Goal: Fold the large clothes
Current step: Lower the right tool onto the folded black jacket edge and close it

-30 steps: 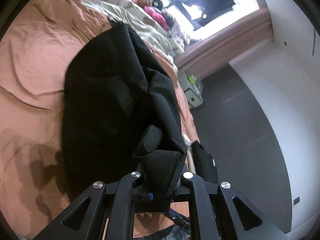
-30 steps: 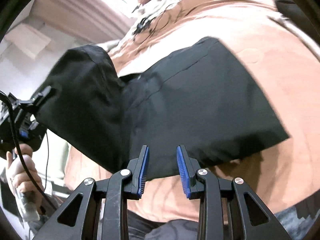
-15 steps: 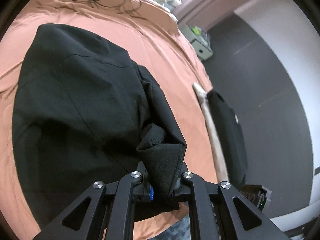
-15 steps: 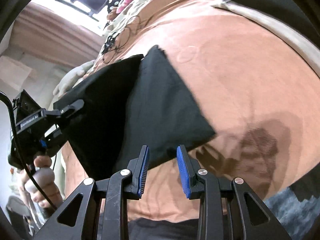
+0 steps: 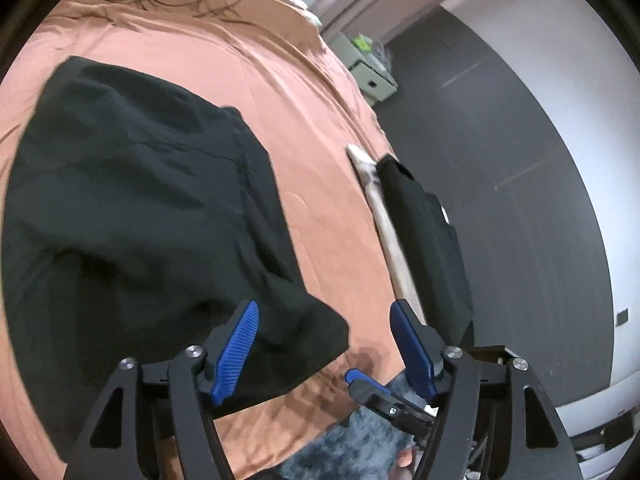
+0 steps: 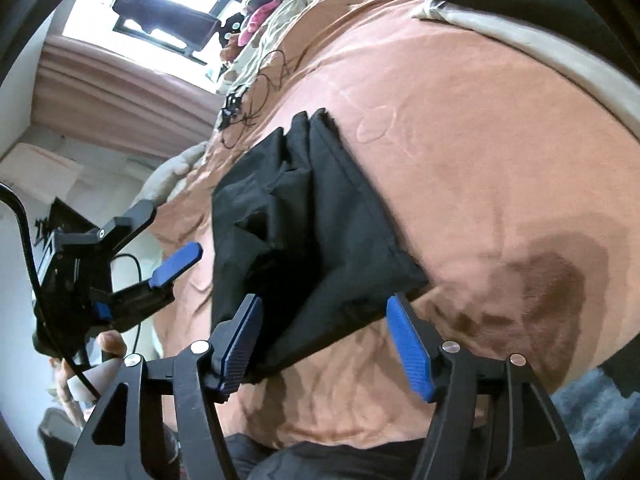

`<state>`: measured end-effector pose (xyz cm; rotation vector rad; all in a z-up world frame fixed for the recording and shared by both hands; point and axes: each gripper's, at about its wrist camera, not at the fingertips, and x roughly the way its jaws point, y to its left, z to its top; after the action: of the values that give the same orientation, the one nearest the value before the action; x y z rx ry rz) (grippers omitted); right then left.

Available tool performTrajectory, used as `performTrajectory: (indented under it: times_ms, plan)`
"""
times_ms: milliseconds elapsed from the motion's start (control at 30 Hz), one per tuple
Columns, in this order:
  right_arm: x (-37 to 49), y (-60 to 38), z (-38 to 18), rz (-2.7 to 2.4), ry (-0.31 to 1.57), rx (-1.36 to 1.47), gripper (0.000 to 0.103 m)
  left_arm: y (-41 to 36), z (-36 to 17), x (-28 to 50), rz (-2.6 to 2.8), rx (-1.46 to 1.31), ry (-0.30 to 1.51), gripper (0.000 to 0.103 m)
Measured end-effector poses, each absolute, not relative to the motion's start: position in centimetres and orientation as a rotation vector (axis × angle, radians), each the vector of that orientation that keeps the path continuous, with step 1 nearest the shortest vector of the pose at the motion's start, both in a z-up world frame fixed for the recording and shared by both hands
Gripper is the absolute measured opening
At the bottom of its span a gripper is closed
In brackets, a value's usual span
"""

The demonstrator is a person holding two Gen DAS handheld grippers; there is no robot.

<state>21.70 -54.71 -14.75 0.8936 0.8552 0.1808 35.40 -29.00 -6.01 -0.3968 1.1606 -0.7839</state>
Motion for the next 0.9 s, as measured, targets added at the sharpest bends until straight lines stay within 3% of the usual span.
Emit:
performTrajectory:
  times_ms: [67, 167, 533, 567, 600, 667, 867, 900]
  plan:
    - [22.3, -54.2, -14.9, 0.203, 0.859, 0.905, 0.066, -28.2, -5.6, 35.5, -0.758, -0.394, 1.145, 0.070]
    - [23.4, -53.3, -15.0, 0.240, 0.859, 0.914, 0.075, -25.7, -5.3, 35.5, -0.693, -0.380, 1.120, 0.070]
    - [27.8, -51.3, -15.8, 0.281, 0.838, 0.918, 0.075, -15.0, -9.1, 34.7, -0.437, -0.414, 1.167, 0.070]
    - [28.0, -51.3, -15.8, 0.269, 0.833, 0.903, 0.066, -14.3, -9.6, 34.5, -0.424, -0.415, 1.176, 0.070]
    - [28.1, -51.4, -15.7, 0.264, 0.824, 0.897, 0.046, -13.6, -10.1, 34.1, -0.409, -0.414, 1.184, 0.070]
    - [28.3, -51.8, -16.0, 0.266, 0.818, 0.922, 0.025, -12.7, -11.0, 33.8, -0.381, -0.417, 1.200, 0.070]
    - [27.6, -52.6, -16.5, 0.235, 0.786, 0.926, 0.015, -11.6, -13.6, 33.3, -0.342, -0.456, 1.234, 0.069]
    - [27.4, -52.6, -16.5, 0.234, 0.787, 0.926, 0.014, -11.9, -13.9, 33.3, -0.348, -0.465, 1.238, 0.065]
